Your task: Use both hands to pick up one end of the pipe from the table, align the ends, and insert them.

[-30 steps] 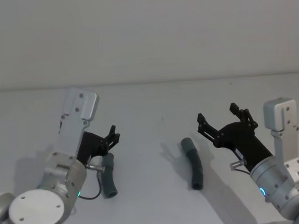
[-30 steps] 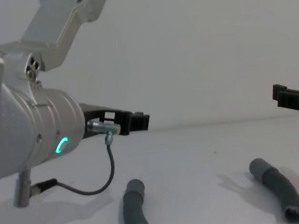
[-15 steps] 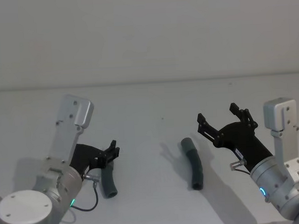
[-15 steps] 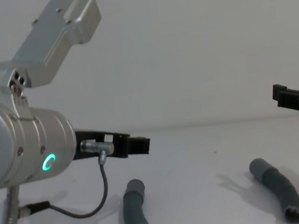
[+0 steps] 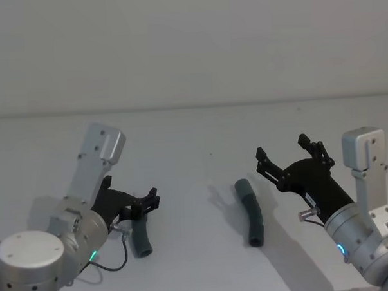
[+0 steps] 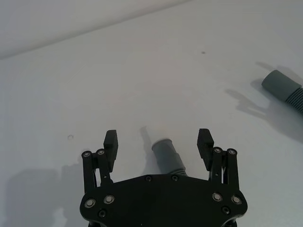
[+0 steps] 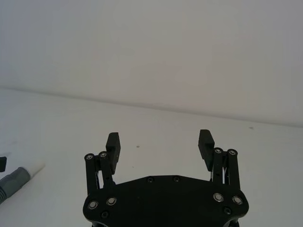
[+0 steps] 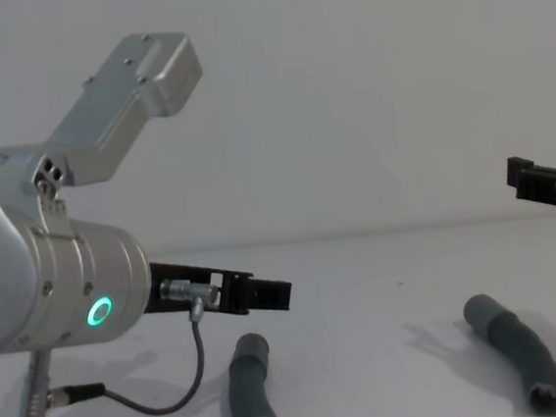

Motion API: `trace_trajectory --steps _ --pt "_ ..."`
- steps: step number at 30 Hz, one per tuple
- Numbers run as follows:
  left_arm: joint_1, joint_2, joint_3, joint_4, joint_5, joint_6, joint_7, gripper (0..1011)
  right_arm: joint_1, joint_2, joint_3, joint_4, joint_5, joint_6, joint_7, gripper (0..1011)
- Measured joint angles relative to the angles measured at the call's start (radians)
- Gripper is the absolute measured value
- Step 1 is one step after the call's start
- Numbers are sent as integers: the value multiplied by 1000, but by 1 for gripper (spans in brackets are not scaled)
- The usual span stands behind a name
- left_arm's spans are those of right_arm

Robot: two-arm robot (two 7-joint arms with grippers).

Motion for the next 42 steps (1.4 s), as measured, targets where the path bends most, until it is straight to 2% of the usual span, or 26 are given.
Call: trace_trajectory --steps 12,23,30,42 --pt "-47 -11 10 39 0 48 -26 1001 0 0 0 0 0 0 0 1004" --pt "-72 -35 32 37 20 129 -17 1001 0 0 0 0 0 0 0 1004" --pt "-62 -57 41 18 36 176 8 1001 0 0 0 0 0 0 0 1004" --pt "-16 -84 42 -13 54 204 45 1001 0 0 0 0 0 0 0 1004"
